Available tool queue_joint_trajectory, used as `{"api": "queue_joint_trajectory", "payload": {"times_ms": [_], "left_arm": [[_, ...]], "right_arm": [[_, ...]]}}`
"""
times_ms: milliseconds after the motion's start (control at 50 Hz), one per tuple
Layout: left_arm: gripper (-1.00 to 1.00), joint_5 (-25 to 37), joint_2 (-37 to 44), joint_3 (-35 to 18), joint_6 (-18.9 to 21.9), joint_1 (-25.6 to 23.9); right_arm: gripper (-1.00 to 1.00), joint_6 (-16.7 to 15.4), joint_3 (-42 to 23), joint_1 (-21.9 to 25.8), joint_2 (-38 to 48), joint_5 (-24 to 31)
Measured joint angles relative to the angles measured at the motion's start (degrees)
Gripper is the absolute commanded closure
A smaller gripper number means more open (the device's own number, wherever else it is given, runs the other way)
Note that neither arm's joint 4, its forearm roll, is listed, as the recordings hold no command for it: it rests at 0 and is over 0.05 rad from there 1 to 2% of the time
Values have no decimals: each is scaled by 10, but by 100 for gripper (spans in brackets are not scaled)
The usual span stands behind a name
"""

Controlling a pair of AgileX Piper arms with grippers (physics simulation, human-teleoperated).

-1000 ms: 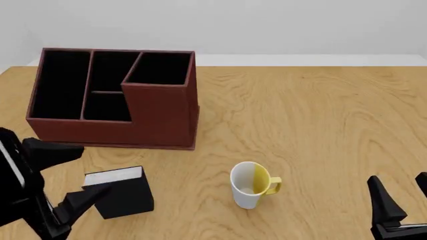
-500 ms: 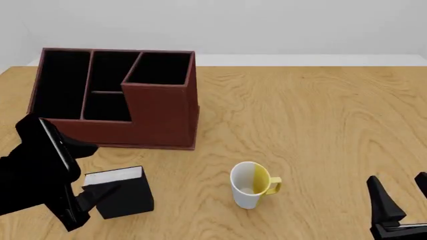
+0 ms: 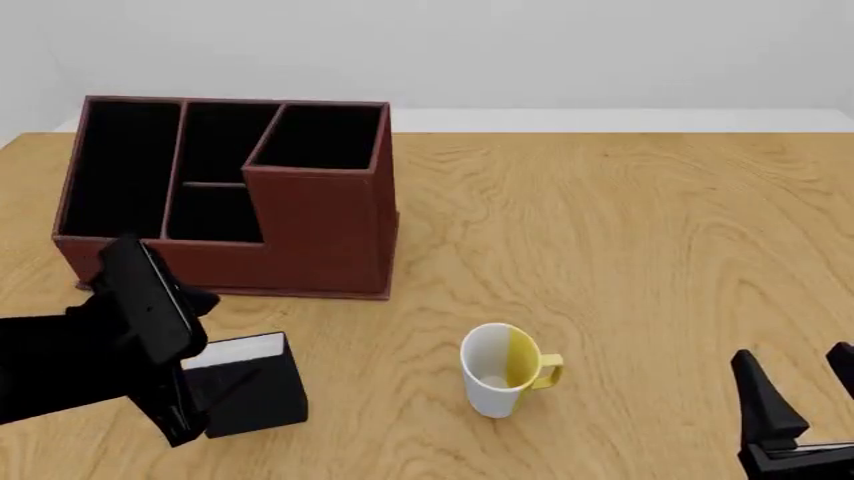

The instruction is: Pick up the book and place it in the right compartment of the caddy.

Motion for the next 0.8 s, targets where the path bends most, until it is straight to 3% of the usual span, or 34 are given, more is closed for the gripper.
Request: {"api": "queue_joint_trajectory", "payload": {"times_ms": [800], "left_arm": [[-100, -98, 100, 59, 32, 39]], "right_arm": [[-100, 0, 0, -4, 37, -24]]}}
